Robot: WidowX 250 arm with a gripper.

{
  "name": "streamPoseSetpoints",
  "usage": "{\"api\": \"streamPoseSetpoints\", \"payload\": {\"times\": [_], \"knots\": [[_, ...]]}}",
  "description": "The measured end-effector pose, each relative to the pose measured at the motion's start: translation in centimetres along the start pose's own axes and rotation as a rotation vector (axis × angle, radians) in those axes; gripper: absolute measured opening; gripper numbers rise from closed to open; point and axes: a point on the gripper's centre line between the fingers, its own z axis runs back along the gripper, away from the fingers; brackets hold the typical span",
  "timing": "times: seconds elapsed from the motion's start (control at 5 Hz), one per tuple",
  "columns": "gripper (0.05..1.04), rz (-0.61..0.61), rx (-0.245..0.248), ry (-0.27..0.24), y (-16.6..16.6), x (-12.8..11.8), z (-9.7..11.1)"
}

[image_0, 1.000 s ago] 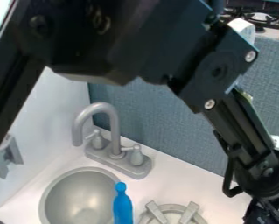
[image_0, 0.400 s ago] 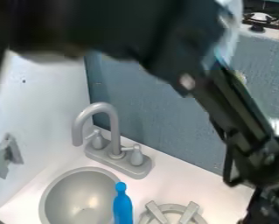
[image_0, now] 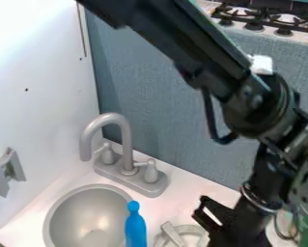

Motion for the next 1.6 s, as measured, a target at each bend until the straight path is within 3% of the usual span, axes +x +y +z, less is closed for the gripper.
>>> {"api": "streamPoseSetpoints", "payload": {"times": [0.6,0.8,1.0,1.6], "knots": [[0.106,0.154,0.001,0.000,5.6,1.3,-1.4],[0.106,0.179,-0.016,0.003,6.1,1.9,-2.2],[0.106,0.189,-0.031,0.038,5.8,2.6,-3.5],[0.106,0.188,-0.049,0.056,5.1,5.0,-4.7]]}}
